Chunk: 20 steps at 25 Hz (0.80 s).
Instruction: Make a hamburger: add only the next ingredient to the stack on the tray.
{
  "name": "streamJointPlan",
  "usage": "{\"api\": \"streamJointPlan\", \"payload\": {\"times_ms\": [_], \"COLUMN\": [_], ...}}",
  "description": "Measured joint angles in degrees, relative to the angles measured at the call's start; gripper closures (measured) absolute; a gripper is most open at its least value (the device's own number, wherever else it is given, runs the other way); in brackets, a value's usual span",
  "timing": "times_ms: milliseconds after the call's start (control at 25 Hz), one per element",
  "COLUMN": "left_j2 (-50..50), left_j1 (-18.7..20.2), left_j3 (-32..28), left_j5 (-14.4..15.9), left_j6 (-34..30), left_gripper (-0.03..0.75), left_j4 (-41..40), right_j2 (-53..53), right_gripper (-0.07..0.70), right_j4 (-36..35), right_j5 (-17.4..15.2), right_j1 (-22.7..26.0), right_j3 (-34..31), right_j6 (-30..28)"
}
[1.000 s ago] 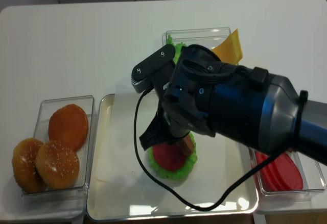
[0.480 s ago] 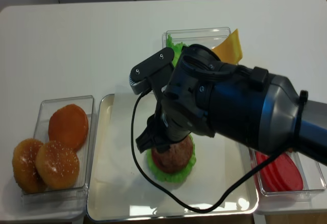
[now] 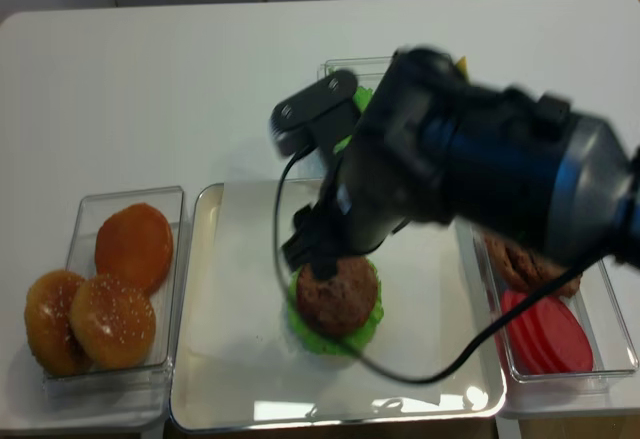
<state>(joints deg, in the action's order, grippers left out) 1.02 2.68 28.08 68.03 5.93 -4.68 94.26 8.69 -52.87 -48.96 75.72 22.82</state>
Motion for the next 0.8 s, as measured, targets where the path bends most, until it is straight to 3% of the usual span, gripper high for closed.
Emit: {"api": "streamJointPlan", "payload": {"times_ms": [240, 480, 800], "left_j2": [0.0, 0.0, 0.0], "left_j1": [0.0, 0.0, 0.0], "left_j3": [0.0, 0.0, 0.0], "left_j5": [0.0, 0.0, 0.0], "left_j6": [0.0, 0.0, 0.0], "left_gripper": [0.413, 0.413, 0.413], "left_j4": [0.0, 0.0, 0.0], "right_j2": [-3.77, -7.24, -16.75], "right_gripper": [0.094, 0.094, 0.094], "right_j4": [-7.97, -8.69, -8.69], "right_j5": [-2.19, -8.65, -13.82], "right_j1": [14.29, 27.71, 36.9], "right_j3": [0.0, 0.0, -0.55], "right_j6": [-6.99, -10.39, -12.46]}}
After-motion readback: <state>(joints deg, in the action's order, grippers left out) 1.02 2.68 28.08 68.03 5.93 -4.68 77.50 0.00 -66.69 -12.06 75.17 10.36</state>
